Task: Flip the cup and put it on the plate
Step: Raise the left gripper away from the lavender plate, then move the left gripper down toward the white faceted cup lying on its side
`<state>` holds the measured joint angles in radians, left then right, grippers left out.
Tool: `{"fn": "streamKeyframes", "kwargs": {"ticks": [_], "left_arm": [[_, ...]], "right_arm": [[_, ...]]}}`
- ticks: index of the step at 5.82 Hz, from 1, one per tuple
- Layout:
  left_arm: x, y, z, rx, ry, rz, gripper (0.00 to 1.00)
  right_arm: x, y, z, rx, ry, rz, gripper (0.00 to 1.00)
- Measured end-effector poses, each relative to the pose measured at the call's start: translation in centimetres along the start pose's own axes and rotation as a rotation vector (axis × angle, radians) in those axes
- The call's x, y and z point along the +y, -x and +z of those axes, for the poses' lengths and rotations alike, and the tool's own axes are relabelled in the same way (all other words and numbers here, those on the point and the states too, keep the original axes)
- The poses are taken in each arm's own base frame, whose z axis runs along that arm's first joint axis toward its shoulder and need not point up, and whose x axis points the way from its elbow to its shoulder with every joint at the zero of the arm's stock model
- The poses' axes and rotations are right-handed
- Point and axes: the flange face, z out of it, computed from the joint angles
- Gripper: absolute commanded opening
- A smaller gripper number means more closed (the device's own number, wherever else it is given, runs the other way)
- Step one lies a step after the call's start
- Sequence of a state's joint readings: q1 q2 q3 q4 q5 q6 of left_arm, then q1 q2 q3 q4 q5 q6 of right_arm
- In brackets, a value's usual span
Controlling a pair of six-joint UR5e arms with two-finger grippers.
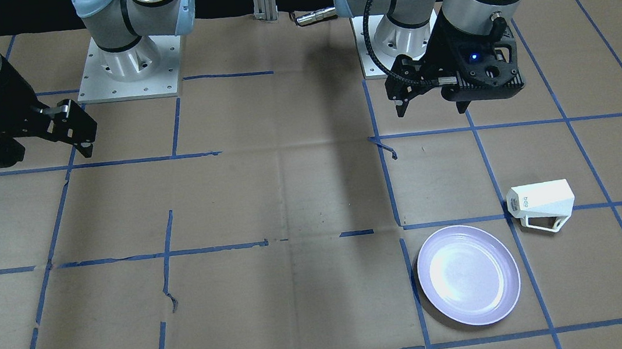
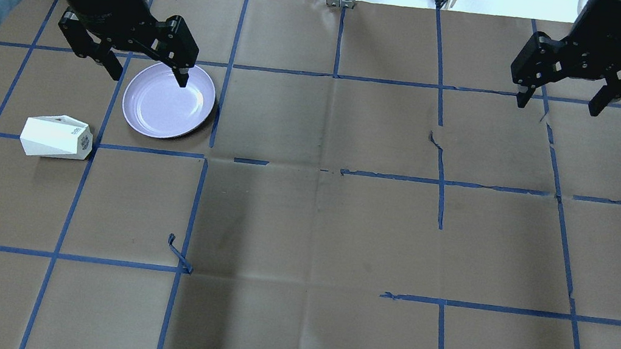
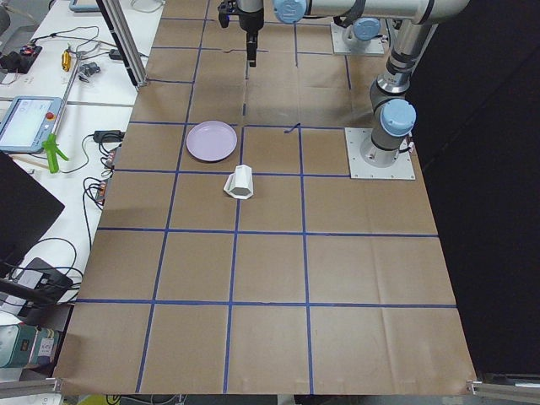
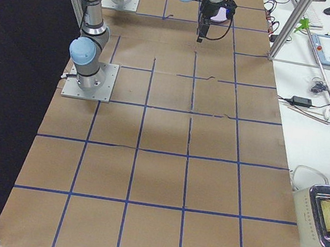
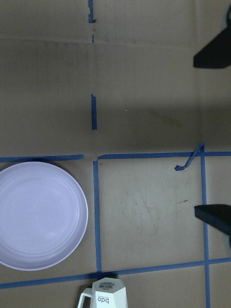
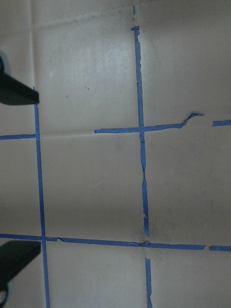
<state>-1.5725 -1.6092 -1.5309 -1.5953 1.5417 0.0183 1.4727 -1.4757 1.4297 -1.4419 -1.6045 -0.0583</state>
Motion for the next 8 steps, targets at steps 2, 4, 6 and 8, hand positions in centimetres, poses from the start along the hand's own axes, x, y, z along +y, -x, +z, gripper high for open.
{"fn": "streamKeyframes", "kwargs": {"ticks": [2,4,6,8], "left_arm": [[0.0,0.2,-0.1,0.0,-0.003,0.0,0.98],[0.1,1.0,-0.5,-0.004,-0.01,-0.01,0.98],[0.0,4.2,-1.2,-0.001,-0.017,0.037,0.98],[0.0,11.3,-2.6,0.001,-0.034,0.18,0.98]], "right_arm": [[0.0,0.0,0.0,0.0,0.0,0.0,1.0],[0.0,0.0,0.0,0.0,0.0,0.0,1.0],[0.0,0.0,0.0,0.0,0.0,0.0,1.0],[0.0,0.0,0.0,0.0,0.0,0.0,1.0]]}}
